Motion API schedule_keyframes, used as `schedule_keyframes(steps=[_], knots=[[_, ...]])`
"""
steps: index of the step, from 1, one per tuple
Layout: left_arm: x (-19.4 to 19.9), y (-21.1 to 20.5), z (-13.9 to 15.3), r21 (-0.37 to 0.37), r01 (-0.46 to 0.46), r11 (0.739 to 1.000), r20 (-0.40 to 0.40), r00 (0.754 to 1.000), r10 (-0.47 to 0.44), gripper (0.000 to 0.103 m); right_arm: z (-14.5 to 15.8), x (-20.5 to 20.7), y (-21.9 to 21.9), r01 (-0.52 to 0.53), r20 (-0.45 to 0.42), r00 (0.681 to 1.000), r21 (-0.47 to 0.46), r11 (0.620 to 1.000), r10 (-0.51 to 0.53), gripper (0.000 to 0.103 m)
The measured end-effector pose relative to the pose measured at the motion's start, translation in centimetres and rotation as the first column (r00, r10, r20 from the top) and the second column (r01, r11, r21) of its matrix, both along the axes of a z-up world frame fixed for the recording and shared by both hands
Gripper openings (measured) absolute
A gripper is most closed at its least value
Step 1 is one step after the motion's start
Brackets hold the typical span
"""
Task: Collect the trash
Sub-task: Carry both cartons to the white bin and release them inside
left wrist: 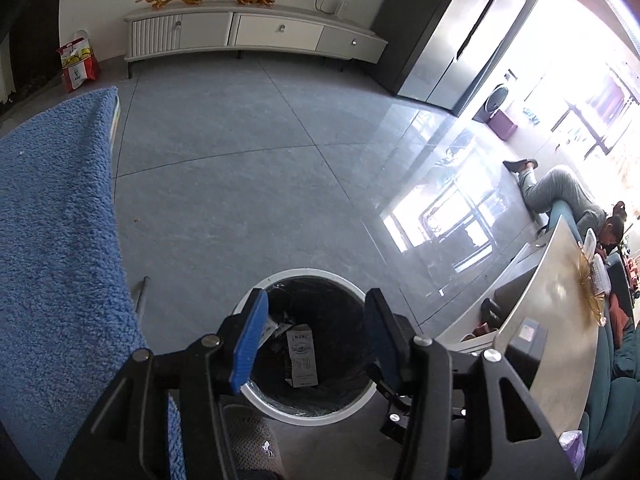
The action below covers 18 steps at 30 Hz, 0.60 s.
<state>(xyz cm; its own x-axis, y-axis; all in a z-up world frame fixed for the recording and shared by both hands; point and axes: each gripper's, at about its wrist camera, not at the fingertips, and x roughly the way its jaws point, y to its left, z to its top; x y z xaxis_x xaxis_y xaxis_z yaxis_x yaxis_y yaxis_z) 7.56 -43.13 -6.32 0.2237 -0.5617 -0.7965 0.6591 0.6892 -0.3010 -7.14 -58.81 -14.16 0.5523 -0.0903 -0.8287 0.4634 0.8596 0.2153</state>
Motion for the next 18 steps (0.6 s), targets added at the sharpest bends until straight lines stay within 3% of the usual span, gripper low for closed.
schedule_keyframes(steps=[3, 7, 11, 16, 18], knots=[[-0.5, 1.1, 1.6, -0.029, -0.025, 0.999, 0.04, 0.999, 0.026, 0.049, 3.1, -0.5, 0.5, 0.014, 0.069, 0.998, -0.05, 0.999, -0.011, 0.092], [-1.5, 3.8, 4.3, -0.085, -0.056, 0.995, 0.112, 0.992, 0.065, 0.049, 7.8, -1.4, 1.2, 0.038, 0.167, 0.986, -0.096, 0.995, -0.022, 0.094], [-2.9, 6.9, 7.8, -0.143, -0.085, 0.986, 0.201, 0.973, 0.113, 0.049, 13.3, -2.7, 2.9, 0.058, 0.287, 0.958, -0.164, 0.985, -0.009, 0.103], [-4.4, 11.2, 12.2, -0.186, -0.091, 0.978, 0.298, 0.944, 0.144, 0.05, 19.6, -4.1, 5.9, 0.06, 0.415, 0.909, -0.219, 0.974, 0.038, 0.103], [-4.5, 13.2, 13.7, -0.197, -0.096, 0.976, 0.316, 0.936, 0.156, 0.066, 22.1, -4.7, 7.5, 0.052, 0.463, 0.884, -0.247, 0.968, 0.071, 0.103]])
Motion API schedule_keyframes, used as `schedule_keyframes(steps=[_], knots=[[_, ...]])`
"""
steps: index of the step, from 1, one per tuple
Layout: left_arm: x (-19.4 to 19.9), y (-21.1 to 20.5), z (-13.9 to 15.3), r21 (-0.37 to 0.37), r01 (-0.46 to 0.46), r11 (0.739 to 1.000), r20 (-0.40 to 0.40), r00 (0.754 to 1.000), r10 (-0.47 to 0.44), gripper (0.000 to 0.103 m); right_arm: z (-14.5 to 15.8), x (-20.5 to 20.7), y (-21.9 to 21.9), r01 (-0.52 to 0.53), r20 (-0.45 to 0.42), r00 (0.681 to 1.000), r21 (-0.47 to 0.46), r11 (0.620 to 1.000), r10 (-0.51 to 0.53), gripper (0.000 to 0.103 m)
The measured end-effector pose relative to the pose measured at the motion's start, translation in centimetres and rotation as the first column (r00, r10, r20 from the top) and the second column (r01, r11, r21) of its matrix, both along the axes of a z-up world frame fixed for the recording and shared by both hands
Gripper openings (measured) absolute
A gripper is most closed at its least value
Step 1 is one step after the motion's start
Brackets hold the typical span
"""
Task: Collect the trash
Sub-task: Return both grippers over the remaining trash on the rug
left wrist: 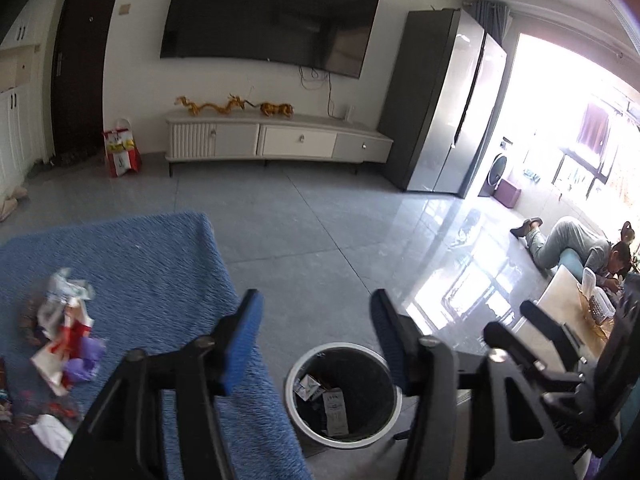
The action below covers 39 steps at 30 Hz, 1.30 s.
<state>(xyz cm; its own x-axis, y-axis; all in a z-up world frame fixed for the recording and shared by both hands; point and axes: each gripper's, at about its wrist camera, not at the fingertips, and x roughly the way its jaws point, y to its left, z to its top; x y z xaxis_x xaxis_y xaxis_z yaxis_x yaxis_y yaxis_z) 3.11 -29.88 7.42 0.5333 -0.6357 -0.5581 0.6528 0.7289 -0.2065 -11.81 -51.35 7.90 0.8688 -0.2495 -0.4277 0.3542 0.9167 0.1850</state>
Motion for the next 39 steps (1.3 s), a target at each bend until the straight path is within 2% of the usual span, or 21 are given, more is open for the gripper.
schedule_keyframes(steps=[4, 9, 12, 16, 22, 27, 35, 39], knots=[[-0.7, 4.7, 3.0, -0.045, -0.044, 0.998, 0.077, 0.996, 0.047, 0.072, 3.9, -0.9, 3.0, -0.034, 0.096, 0.995, -0.046, 0.998, 0.038, 0.103], [-0.9, 10.2, 5.7, -0.09, -0.099, 0.991, 0.135, 0.985, 0.11, 0.08, 7.1, -1.7, 5.9, -0.075, 0.2, 0.976, -0.083, 0.994, 0.09, 0.103], [-0.8, 13.5, 6.8, -0.112, -0.13, 0.985, 0.144, 0.979, 0.145, 0.081, 8.5, -1.8, 7.6, -0.09, 0.246, 0.962, -0.112, 0.99, 0.115, 0.103], [-0.5, 17.9, 7.3, -0.148, -0.164, 0.975, 0.118, 0.976, 0.182, 0.081, 10.1, -2.1, 9.7, -0.112, 0.321, 0.935, -0.139, 0.984, 0.152, 0.103], [0.3, 25.1, 7.2, -0.184, -0.247, 0.951, 0.118, 0.955, 0.271, 0.081, 11.2, -0.3, 11.7, -0.179, 0.318, 0.926, -0.105, 0.978, 0.204, 0.103], [1.6, 32.0, 6.3, -0.197, -0.347, 0.917, 0.113, 0.921, 0.372, 0.081, 11.1, 1.7, 14.3, -0.213, 0.274, 0.932, -0.112, 0.971, 0.237, 0.103], [2.9, 42.0, 4.1, -0.173, -0.534, 0.828, 0.138, 0.819, 0.557, 0.081, 9.6, 4.6, 17.4, -0.25, 0.232, 0.937, -0.072, 0.965, 0.261, 0.103], [5.0, 45.6, 1.6, -0.144, -0.592, 0.793, 0.075, 0.792, 0.605, 0.081, 7.7, 7.3, 18.6, -0.279, 0.165, 0.945, -0.048, 0.959, 0.283, 0.103]])
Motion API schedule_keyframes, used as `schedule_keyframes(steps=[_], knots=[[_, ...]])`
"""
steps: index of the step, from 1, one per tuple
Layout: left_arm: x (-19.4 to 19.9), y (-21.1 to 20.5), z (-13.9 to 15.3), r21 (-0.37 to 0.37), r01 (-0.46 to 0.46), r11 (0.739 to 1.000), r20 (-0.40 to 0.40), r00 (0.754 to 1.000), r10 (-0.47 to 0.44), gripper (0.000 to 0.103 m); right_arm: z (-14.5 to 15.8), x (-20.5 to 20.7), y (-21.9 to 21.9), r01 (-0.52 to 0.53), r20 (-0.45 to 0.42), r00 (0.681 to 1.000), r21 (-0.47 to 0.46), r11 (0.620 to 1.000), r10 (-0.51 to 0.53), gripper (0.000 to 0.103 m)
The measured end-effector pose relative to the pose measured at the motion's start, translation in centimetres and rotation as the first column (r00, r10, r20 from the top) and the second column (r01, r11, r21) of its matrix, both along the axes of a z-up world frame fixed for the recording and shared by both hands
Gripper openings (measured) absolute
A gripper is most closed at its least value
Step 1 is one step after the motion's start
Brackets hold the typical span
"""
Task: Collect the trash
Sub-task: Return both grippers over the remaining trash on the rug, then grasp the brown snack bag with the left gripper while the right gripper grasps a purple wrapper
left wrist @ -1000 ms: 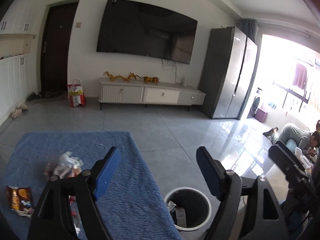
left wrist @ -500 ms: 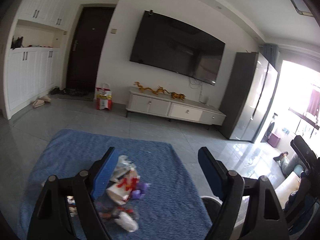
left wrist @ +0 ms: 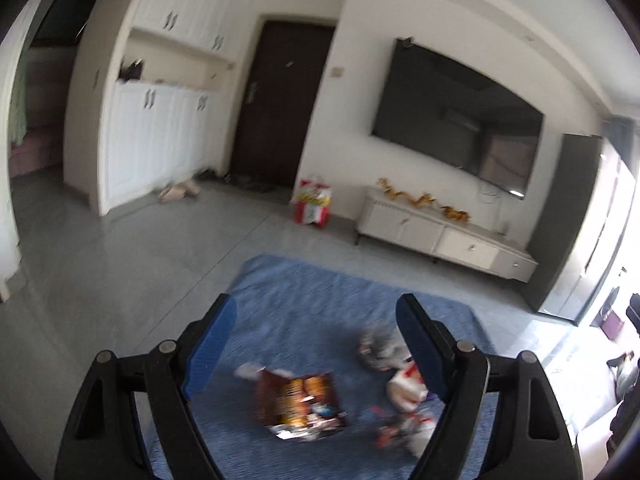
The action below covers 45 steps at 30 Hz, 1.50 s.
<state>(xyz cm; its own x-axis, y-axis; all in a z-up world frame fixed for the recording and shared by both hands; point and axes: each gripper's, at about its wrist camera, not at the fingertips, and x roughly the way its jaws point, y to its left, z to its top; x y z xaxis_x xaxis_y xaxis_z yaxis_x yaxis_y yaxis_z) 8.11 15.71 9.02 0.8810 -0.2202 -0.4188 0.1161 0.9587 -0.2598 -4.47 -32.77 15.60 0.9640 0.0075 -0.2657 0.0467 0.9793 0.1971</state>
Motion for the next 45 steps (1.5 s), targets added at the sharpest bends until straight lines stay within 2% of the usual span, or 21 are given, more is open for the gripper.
schedule_keyframes(steps=[4, 9, 14, 19, 23, 28, 30, 34, 36, 38, 40, 41, 45], knots=[[2.3, 2.1, -3.8, -0.054, 0.001, 0.999, -0.11, 0.994, -0.007, 0.081, -2.3, 2.9, 1.1, -0.033, -0.085, 0.996, 0.014, 0.999, 0.034, 0.103], [5.0, 2.1, -9.6, -0.127, 0.041, 0.991, -0.258, 0.963, -0.073, 0.081, -5.7, 6.3, 2.3, -0.064, -0.195, 0.978, 0.024, 0.998, 0.067, 0.103], [6.5, 0.7, -14.5, -0.196, 0.054, 0.979, -0.37, 0.921, -0.125, 0.081, -9.8, 9.7, 3.2, -0.097, -0.323, 0.94, 0.061, 0.993, 0.112, 0.103], [7.0, -0.6, -16.8, -0.212, 0.083, 0.974, -0.406, 0.899, -0.165, 0.079, -14.4, 13.1, 3.8, -0.121, -0.429, 0.886, 0.156, 0.98, 0.178, 0.103], [7.2, -0.6, -17.4, -0.226, 0.078, 0.971, -0.405, 0.899, -0.166, 0.079, -17.2, 15.2, 3.9, -0.13, -0.478, 0.848, 0.236, 0.963, 0.231, 0.102], [7.1, -0.1, -17.8, -0.256, 0.066, 0.965, -0.409, 0.897, -0.169, 0.062, -20.1, 17.5, 4.0, -0.124, -0.513, 0.81, 0.321, 0.939, 0.283, 0.088], [7.2, -0.1, -18.1, -0.271, 0.063, 0.961, -0.413, 0.894, -0.175, 0.052, -20.9, 18.2, 3.9, -0.108, -0.522, 0.801, 0.354, 0.929, 0.292, 0.082], [6.8, 0.0, -18.2, -0.283, 0.077, 0.956, -0.403, 0.895, -0.191, 0.044, -22.3, 19.4, 3.7, -0.09, -0.532, 0.787, 0.403, 0.911, 0.313, 0.071], [6.6, -0.2, -17.9, -0.281, 0.084, 0.956, -0.394, 0.898, -0.195, 0.035, -22.6, 19.8, 3.8, -0.092, -0.536, 0.781, 0.41, 0.907, 0.321, 0.061], [6.5, -0.2, -17.6, -0.28, 0.086, 0.956, -0.385, 0.902, -0.193, 0.027, -22.9, 20.2, 4.3, -0.104, -0.542, 0.774, 0.4, 0.911, 0.327, 0.056], [6.2, -0.3, -17.1, -0.276, 0.086, 0.957, -0.376, 0.907, -0.189, 0.024, -23.0, 20.4, 4.5, -0.114, -0.541, 0.773, 0.397, 0.911, 0.332, 0.047], [6.1, -0.3, -17.0, -0.274, 0.086, 0.958, -0.373, 0.909, -0.188, 0.021, -23.1, 20.5, 4.5, -0.116, -0.54, 0.772, 0.401, 0.909, 0.336, 0.034], [5.2, -0.2, -15.9, -0.27, 0.093, 0.958, -0.35, 0.918, -0.188, 0.014, -22.5, 19.3, 4.4, -0.13, -0.516, 0.788, 0.394, 0.91, 0.336, 0.033]])
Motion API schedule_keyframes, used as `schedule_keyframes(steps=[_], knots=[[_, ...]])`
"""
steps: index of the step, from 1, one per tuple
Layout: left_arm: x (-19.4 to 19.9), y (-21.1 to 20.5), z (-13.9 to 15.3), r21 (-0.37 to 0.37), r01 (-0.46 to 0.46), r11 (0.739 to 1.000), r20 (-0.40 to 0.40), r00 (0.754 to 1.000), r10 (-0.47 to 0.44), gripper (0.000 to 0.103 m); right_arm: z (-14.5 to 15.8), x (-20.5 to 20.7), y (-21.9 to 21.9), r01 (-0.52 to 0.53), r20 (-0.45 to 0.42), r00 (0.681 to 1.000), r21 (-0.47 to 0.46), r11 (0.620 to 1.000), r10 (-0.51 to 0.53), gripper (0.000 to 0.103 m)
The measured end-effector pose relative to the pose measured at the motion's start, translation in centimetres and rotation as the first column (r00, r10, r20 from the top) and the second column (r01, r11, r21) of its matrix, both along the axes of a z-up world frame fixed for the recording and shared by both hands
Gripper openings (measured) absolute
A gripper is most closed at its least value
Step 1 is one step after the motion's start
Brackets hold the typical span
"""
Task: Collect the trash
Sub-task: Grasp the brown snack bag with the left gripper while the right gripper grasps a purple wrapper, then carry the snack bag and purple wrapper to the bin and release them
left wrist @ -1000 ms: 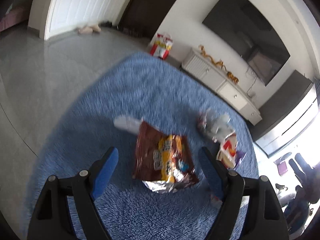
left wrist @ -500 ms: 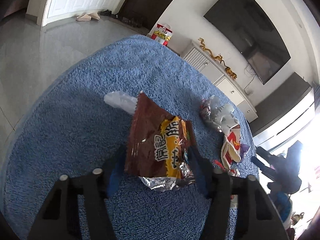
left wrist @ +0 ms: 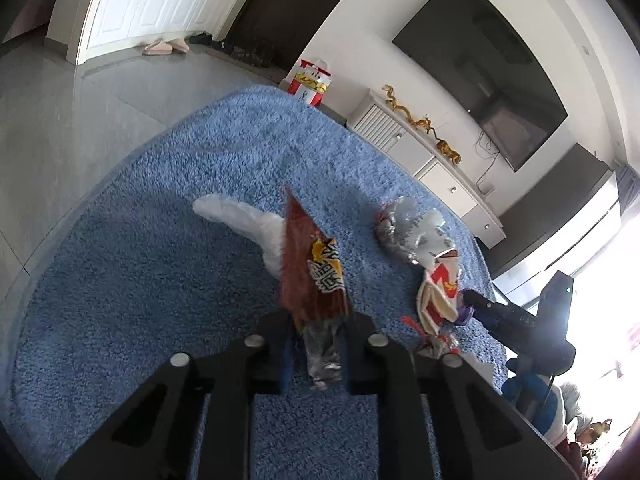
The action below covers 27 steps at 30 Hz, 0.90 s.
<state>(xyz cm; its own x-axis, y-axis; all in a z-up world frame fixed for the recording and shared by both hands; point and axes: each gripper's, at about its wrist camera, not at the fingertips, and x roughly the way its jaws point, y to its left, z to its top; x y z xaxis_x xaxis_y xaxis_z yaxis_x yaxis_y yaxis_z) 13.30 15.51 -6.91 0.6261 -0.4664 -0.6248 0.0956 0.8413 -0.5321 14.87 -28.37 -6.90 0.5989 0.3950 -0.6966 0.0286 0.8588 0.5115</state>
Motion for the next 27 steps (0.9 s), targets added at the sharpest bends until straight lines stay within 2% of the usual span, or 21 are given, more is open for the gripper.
schedule_keyframes(steps=[3, 10, 17, 21, 27], knots=[[-1.0, 0.1, 1.2, 0.007, -0.001, 1.0, 0.026, 1.0, 0.001, 0.013, 1.1, -1.5, -0.3, -0.003, 0.032, 0.999, 0.003, 1.0, 0.003, 0.032], [-3.5, 0.3, 5.1, 0.024, -0.017, 1.0, 0.112, 0.994, 0.014, 0.012, 6.3, -6.6, -1.2, -0.022, 0.159, 0.987, -0.056, 0.998, 0.03, 0.032], [-6.2, 0.1, 10.5, 0.046, -0.029, 0.999, 0.222, 0.975, 0.018, 0.012, 11.6, -12.0, -4.1, 0.034, 0.31, 0.951, -0.078, 0.996, -0.008, 0.032], [-7.4, -1.9, 13.6, 0.067, 0.01, 0.998, 0.281, 0.959, -0.029, 0.012, 13.3, -14.7, -6.7, 0.096, 0.365, 0.929, -0.076, 0.993, -0.062, 0.032], [-8.0, -8.3, 16.3, 0.096, 0.147, 0.984, 0.319, 0.932, -0.171, 0.012, 14.2, -19.0, -11.9, 0.24, 0.408, 0.896, -0.114, 0.964, -0.175, 0.032]])
